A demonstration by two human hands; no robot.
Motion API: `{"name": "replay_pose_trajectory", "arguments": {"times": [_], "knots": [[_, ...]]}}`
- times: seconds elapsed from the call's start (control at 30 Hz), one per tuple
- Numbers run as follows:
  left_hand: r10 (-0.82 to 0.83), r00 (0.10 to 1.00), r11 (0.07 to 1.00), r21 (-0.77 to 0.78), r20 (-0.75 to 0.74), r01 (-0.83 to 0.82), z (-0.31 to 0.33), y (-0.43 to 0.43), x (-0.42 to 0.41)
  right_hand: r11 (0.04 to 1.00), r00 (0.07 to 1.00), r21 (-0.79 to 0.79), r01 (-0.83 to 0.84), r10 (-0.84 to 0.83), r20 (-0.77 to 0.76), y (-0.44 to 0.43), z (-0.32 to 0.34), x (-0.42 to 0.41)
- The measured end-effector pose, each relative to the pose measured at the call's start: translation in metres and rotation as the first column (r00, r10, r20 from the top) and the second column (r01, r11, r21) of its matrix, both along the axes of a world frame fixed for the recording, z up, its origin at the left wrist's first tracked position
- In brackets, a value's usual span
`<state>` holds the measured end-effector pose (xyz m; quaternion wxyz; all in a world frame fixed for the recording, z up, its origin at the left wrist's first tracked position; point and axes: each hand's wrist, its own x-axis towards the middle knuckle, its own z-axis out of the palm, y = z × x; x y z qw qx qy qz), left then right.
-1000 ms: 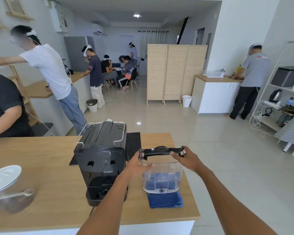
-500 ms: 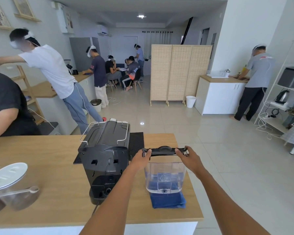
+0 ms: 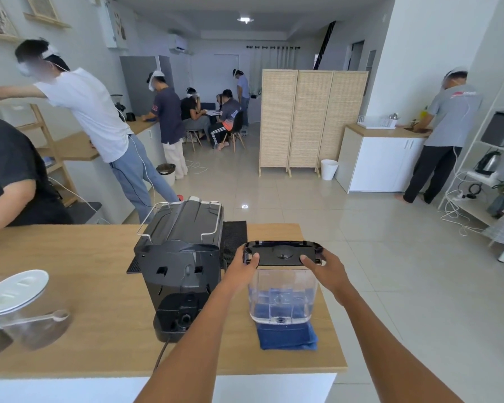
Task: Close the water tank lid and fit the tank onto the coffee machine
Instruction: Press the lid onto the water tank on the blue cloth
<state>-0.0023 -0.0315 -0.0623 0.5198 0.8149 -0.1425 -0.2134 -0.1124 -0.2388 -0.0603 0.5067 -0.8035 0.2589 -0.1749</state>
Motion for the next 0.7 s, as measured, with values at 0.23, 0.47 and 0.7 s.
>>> {"name": "replay_pose_trajectory", "arguments": {"times": [0.23,0.47,0.7], "knots": [[0.032,0.991,0.998,-0.049,0.13,-0.026,-0.005,0.004,-0.002,0.999,0.997,-0.03,-0.025,0.027,0.069,-0.001,-0.001,-0.006],[0.087,0.959,0.996,0.011,0.27,-0.093,-0.007,0.006,-0.008,0.999,0.988,0.015,0.037,-0.039,0.149,0.001,-0.006,-0.012],[0.06,0.938,0.996,0.037,0.341,-0.077,-0.008,0.006,-0.006,0.996,0.968,0.033,0.079,-0.084,0.235,0.005,-0.008,-0.014]]}}
